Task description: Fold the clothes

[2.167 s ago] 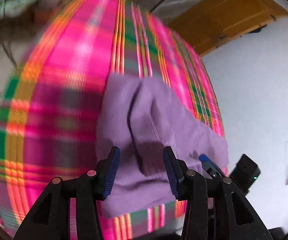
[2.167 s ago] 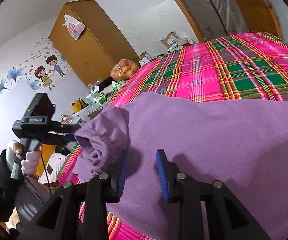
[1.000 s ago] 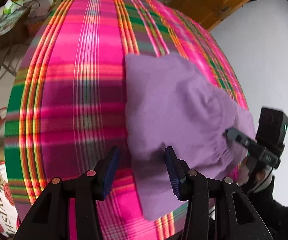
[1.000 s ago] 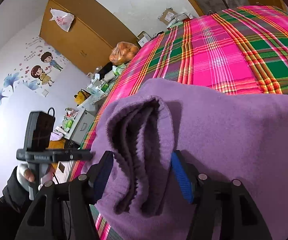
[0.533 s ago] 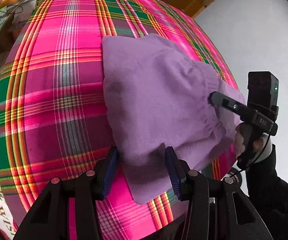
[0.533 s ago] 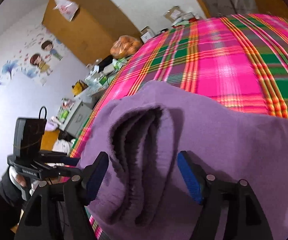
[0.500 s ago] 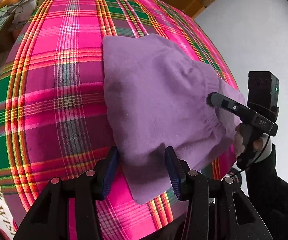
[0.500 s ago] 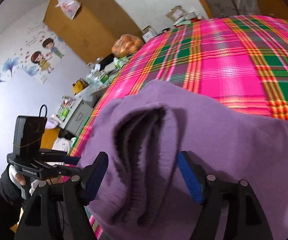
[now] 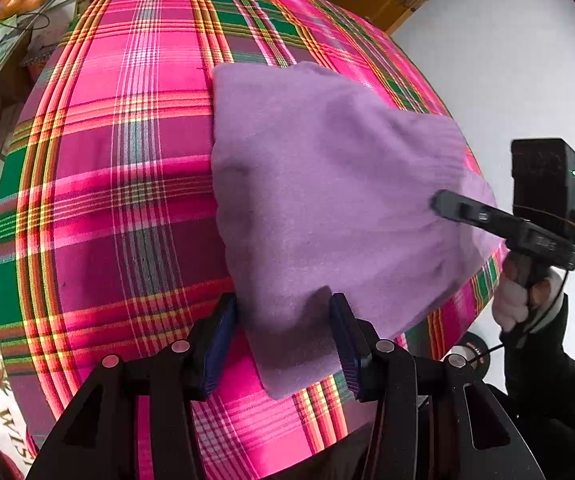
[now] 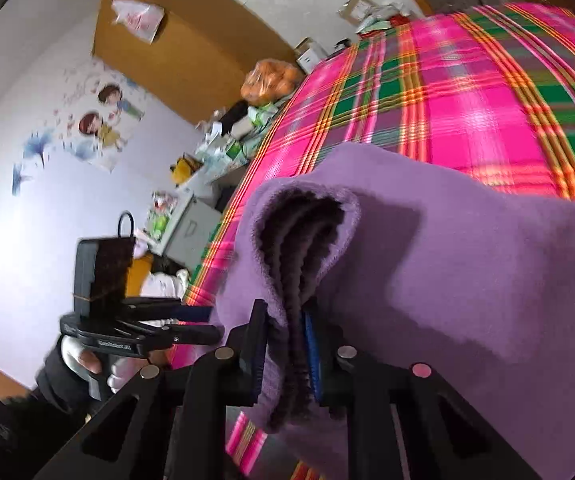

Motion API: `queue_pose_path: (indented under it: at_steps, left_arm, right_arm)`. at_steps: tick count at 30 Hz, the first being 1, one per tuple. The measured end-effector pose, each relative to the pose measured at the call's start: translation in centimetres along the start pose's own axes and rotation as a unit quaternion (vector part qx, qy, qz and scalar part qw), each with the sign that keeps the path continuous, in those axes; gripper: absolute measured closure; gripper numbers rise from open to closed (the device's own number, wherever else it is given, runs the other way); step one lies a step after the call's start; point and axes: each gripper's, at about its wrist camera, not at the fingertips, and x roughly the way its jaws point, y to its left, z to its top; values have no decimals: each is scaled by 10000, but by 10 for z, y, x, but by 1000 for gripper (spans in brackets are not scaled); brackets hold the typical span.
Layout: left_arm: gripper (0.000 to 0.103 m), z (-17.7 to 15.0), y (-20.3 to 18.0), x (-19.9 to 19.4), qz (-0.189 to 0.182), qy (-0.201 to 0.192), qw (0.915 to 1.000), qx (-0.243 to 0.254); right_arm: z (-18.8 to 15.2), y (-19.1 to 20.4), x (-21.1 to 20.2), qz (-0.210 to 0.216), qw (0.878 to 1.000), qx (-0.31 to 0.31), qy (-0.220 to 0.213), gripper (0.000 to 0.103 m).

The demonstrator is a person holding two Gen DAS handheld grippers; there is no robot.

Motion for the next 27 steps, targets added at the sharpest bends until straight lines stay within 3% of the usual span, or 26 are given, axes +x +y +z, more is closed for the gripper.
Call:
queue_pose_path:
  at_steps: [6, 13, 16, 18, 20, 23, 27]
  left_arm:
    - [54, -2, 2, 0, -30, -2, 10000, -47]
    - [54, -2, -1, 0, 8, 12, 10000, -10]
    - [54, 1, -3, 0, 32, 12, 10000, 8]
    - [54, 2, -2, -1, 40, 11, 10000, 13]
    - [54, 1, -3, -1, 44, 9, 10000, 12]
    - [54, 0, 0, -3, 49, 7, 10000, 34]
    - [54, 2, -1, -2, 45, 24, 10000, 36]
  right_arm:
    - [-15, -38, -6, 51, 9961, 875, -111, 85]
    - [-12, -39, 2, -32, 9966, 821, -56, 70]
    - [-6, -38, 7, -34, 9970, 773, 47, 70]
    - [-4, -37, 2, 118, 9962, 860, 25, 83]
    - [-5, -36, -9, 485, 9928, 1085, -119, 85]
    - [-8, -42, -13, 646, 9875, 1433, -129, 85]
    - [-24, -78, -5, 768, 9671, 2426, 77, 84]
